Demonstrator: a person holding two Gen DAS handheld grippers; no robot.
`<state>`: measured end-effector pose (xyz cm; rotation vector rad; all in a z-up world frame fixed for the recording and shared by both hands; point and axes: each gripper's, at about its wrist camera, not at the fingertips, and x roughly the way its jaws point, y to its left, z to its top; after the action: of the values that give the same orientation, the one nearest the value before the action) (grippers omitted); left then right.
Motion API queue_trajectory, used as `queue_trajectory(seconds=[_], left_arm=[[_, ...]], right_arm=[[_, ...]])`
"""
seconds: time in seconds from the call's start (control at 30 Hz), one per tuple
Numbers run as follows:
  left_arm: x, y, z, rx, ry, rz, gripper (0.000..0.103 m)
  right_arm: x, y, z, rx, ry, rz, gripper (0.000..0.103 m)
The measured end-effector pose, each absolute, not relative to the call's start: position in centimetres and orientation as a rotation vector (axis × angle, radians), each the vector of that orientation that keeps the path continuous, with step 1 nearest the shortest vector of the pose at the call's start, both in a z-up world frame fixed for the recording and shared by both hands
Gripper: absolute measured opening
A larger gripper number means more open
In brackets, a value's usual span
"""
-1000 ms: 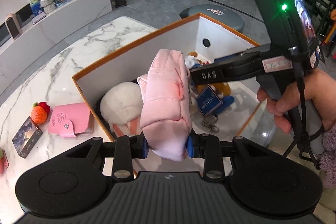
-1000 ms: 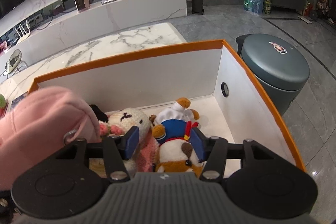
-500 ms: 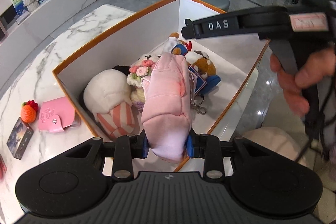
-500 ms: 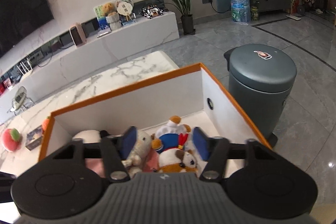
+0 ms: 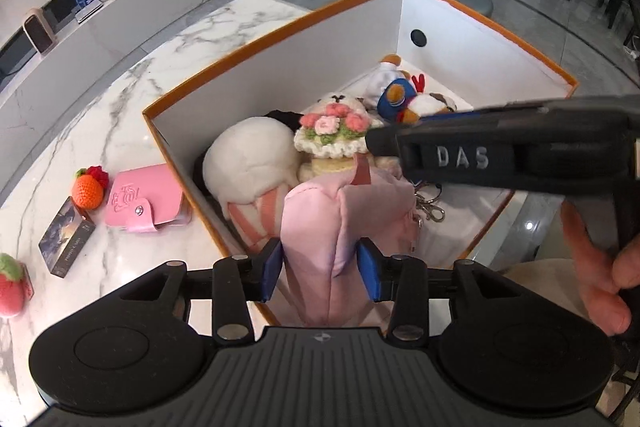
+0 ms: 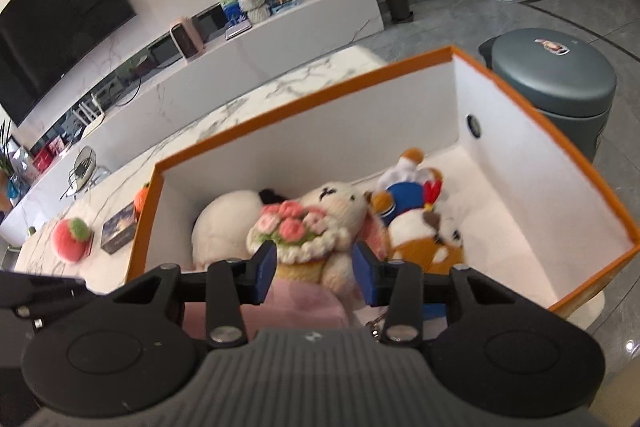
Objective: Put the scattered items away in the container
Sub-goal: 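Lower both tools into the box and open them to release the items, then move both open tools out of the box toward the toys on the table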
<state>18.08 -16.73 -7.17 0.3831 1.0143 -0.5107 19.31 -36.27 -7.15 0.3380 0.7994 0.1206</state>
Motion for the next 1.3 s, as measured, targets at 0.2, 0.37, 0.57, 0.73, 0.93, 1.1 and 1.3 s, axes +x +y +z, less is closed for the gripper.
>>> queue_trajectory(seconds=[0.2, 0.37, 0.57, 0.73, 0.93, 1.1, 1.3], left_arm=[[17.0, -16.4, -5.2, 0.402, 0.901, -0.524, 0.066], [16.7, -16.7, -4.5, 0.384, 0.855, -0.559, 0.064], [16.3, -16.9, -4.4, 0.361, 0.856, -0.619, 0.020], [16.7, -17.4, -6.2, 0.378, 0.949, -0.598, 0.014], [17.9, -16.6, -8.0, 0.304, 1.047, -0.542, 0.014], [17.3, -16.3, -7.1, 0.294, 0.999, -0.544, 0.014], [16.1, -15.5, -4.8, 0.246, 0.879, -0.540, 0.016]], right_arm=[[19.2, -36.1, -7.7, 0.334, 0.823, 0.134, 0.043], [19.2, -36.4, -7.6, 0.347, 0.820, 0.128, 0.043], [18.8, -37.0, -7.2, 0.355, 0.798, 0.100, 0.043], [18.7, -37.5, -7.0, 0.366, 0.786, 0.084, 0.043], [18.4, -37.6, -6.9, 0.365, 0.779, 0.089, 0.043], [18.1, -37.7, -6.5, 0.367, 0.773, 0.073, 0.044], [17.0, -37.3, -5.2, 0.354, 0.748, 0.066, 0.050]])
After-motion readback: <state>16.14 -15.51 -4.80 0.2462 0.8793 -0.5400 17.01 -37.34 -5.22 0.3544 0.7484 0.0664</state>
